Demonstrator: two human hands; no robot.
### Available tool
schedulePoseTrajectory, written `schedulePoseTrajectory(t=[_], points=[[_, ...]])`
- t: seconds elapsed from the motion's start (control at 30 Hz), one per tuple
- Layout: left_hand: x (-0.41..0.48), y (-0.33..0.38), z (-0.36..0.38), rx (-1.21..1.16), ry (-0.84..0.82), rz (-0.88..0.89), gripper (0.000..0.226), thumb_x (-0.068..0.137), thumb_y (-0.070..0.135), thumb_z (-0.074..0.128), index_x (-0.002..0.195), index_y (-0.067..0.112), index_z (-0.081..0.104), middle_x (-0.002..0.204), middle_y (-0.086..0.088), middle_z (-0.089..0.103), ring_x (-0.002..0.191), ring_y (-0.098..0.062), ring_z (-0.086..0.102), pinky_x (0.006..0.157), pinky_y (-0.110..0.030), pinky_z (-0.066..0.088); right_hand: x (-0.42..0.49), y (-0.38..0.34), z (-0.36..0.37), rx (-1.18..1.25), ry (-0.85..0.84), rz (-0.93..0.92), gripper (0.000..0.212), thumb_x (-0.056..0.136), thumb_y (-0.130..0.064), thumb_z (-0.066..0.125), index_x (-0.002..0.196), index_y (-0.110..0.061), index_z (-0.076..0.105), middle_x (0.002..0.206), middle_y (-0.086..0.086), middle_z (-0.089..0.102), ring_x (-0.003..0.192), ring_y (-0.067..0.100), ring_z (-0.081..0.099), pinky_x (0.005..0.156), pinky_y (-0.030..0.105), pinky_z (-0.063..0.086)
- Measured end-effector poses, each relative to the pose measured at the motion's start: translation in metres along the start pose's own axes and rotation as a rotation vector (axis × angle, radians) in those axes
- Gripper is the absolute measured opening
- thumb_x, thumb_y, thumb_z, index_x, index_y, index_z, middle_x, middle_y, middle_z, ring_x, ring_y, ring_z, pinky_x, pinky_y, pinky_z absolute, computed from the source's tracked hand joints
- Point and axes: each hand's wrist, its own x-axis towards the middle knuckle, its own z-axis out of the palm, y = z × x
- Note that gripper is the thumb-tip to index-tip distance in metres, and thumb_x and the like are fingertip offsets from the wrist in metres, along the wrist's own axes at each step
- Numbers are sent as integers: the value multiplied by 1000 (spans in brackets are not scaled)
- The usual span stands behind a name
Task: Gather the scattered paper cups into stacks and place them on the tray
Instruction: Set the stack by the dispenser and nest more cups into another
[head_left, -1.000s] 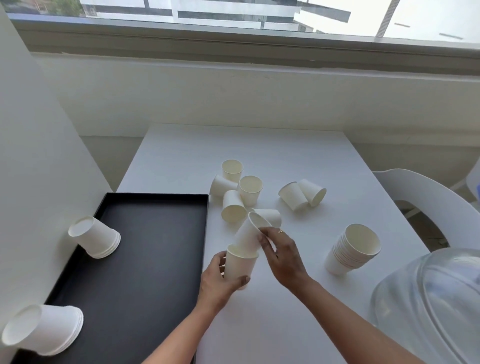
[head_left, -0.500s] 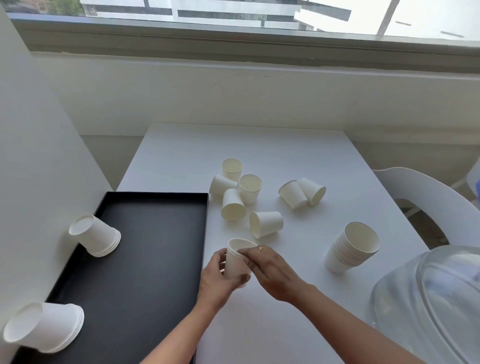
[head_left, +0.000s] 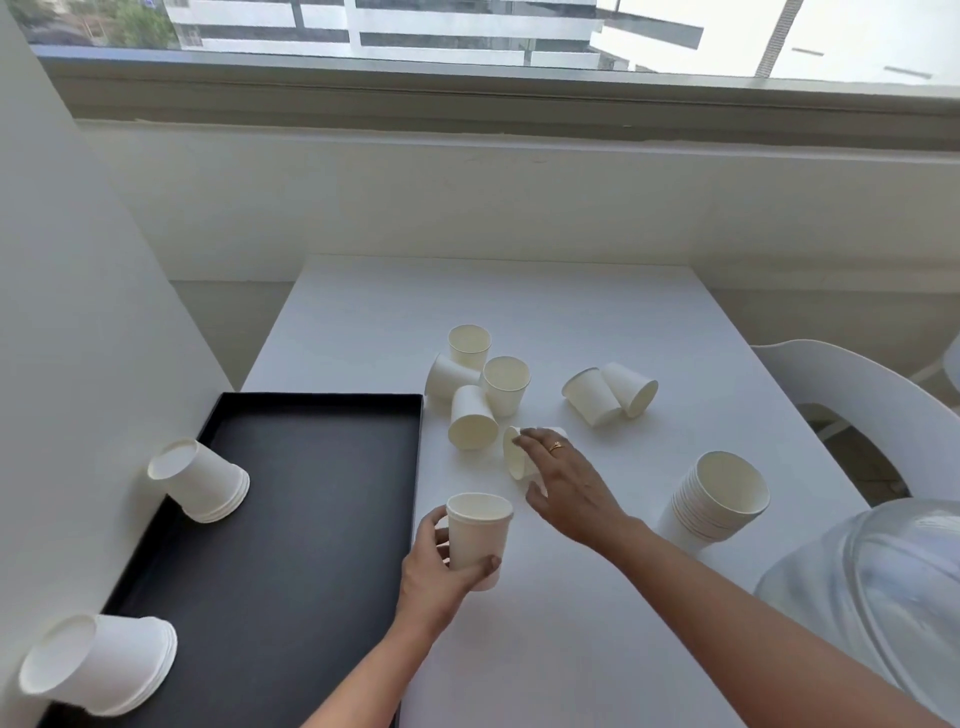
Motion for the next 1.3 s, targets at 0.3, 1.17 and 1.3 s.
schedulePoseTrajectory(t=[0.3,1.17,1.3], points=[[-6,9,-7,1,14,70,89,70,18,79,131,50,22,105,4,57,84,-7,61,58,-5,44,14,15,4,-326,-360,166,74,90,-12,45,150,-18,2,159,-3,2,146,19,-3,115,48,13],[-5,14,-13,-265,188,69,60,76,3,71,116,25,32,106,1,53,86,-3,54,63,-13,44,-10,1,24,-198,-446,186,72,78,-28,64,139,-20,26,139,2,37,134,23,28,107,44,23],[-3,13,-11,-296,185,85,60,76,2,71,116,23,33,117,-6,52,92,-3,55,65,-12,46,-22,-21,33,-12,-394,213,72,75,-35,68,135,-23,31,133,-2,42,127,22,36,98,38,33]])
